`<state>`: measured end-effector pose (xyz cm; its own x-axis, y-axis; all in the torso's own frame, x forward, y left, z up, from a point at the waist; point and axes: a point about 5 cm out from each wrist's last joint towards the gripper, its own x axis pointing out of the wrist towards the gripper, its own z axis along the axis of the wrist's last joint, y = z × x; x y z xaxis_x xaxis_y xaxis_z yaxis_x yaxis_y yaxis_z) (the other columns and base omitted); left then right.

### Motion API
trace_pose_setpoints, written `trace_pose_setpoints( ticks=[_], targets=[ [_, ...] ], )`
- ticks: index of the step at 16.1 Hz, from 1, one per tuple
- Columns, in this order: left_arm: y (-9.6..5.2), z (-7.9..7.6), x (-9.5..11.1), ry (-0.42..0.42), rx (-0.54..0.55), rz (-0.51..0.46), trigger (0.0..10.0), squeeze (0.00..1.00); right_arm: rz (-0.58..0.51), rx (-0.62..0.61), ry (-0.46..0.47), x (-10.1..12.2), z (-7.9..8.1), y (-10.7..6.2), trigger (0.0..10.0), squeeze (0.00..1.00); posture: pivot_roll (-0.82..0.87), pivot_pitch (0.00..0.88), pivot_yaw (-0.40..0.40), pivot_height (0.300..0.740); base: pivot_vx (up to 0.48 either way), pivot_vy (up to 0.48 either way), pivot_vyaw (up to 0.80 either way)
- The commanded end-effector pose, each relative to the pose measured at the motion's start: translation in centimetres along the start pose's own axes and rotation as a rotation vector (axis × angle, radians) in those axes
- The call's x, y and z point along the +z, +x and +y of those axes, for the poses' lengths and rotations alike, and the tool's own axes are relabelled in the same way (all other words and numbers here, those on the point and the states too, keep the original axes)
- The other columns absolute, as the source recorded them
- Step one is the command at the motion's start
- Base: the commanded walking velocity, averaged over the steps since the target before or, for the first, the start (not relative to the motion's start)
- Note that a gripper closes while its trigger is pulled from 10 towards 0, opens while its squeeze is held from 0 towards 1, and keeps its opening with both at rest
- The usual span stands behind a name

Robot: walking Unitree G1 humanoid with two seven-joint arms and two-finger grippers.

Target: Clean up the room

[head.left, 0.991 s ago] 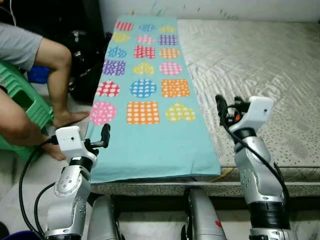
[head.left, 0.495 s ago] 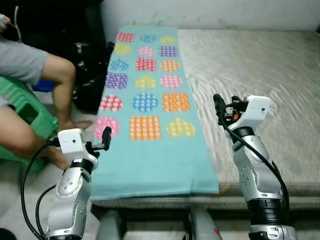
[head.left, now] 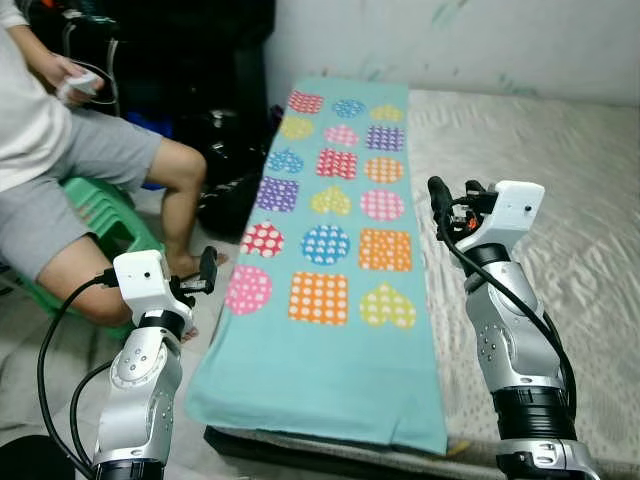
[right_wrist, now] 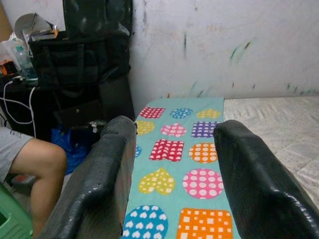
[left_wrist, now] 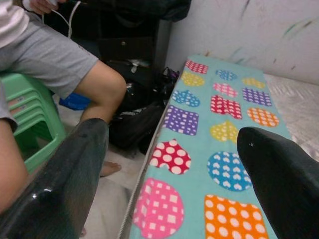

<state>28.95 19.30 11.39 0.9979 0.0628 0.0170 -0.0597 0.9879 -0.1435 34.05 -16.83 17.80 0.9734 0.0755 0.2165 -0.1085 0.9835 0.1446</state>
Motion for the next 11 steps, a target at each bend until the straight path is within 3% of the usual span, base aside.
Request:
trace_pose_setpoints(
  ticks=[1, 9, 11],
  targets=[
    [0.0, 0.1, -0.3, 0.012, 0.003, 0.014, 10.0, 0.00, 0.007, -0.018, -0.010, -0.2, -0.5, -0.2, 10.0, 0.00, -0.05, 0.013, 0.007, 0.740, 0.000, 0.000, 0.00],
    [-0.9, 0.2, -1.6, 0.026, 0.012, 0.053, 10.0, 0.00, 0.106, -0.082, -0.077, -3.0, -1.7, -2.0, 10.0, 0.00, -0.05, 0.011, 0.002, 0.740, 0.000, 0.000, 0.00],
    [-1.6, 1.1, -2.6, 0.035, 0.036, 0.088, 10.0, 0.00, 0.153, -0.080, -0.107, -4.3, -2.1, -3.0, 10.0, 0.00, -0.05, 0.010, 0.000, 0.740, 0.000, 0.000, 0.00]
  ],
)
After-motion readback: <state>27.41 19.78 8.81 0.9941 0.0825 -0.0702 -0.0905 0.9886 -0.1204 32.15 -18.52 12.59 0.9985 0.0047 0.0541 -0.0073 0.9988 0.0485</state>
